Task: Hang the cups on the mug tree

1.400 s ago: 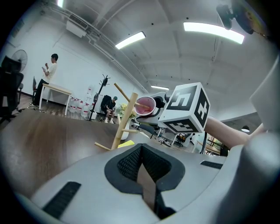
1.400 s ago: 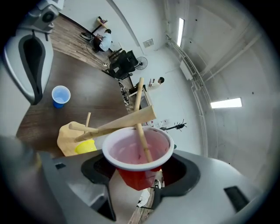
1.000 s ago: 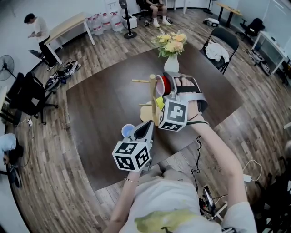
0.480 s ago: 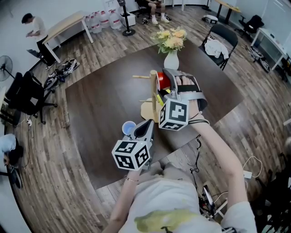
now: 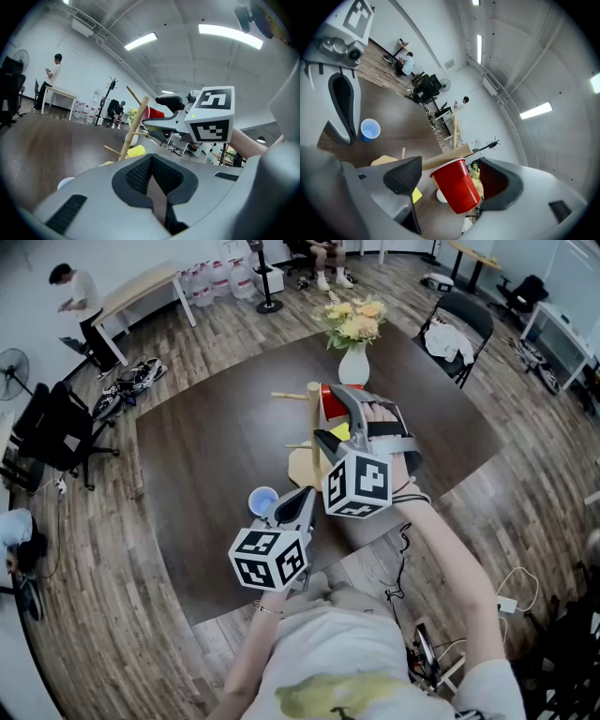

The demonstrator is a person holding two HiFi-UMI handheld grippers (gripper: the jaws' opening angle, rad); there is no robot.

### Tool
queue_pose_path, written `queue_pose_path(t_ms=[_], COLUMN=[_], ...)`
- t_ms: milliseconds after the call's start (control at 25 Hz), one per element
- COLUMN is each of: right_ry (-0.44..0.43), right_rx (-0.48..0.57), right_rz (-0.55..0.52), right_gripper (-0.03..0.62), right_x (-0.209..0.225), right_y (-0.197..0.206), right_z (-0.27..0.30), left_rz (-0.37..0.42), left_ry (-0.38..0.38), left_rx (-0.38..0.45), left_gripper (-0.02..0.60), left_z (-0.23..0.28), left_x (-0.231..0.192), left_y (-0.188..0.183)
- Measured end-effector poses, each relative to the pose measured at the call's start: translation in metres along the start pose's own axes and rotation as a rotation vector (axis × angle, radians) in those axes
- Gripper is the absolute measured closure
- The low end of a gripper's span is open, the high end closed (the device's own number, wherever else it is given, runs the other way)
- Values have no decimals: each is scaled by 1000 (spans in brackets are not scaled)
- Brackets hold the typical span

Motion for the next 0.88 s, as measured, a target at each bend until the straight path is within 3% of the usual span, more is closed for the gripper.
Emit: queue_pose_path(t_ms=[200,320,520,880], right_ry=[-17,-12,-10,-111], right_rx=[54,73,92,144], right_rz=[124,180,273,459], right_gripper=[240,373,536,572], right_x=[6,8,5,-14], right_y=[-5,-3,2,0], right_z=[-15,-24,-37,-63], left_rz=[-3,-11,-24,-41], left_ry=[-24,-46,-84,-166], left_rx=[5,11,15,33], left_gripper=[566,566,566,566], left_z=[-1,-3,-10,-33], left_x=[9,13,18,18], left_y=[1,3,12,22])
Point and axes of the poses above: the fingertips, and each gripper's own axes: z forward along the fingers, x to its right, y out of its underside, the point moved 3 cm from there along -z, backward along the fingers, and after that the axes turned 13 degrees about y, right-handed, at the moved point
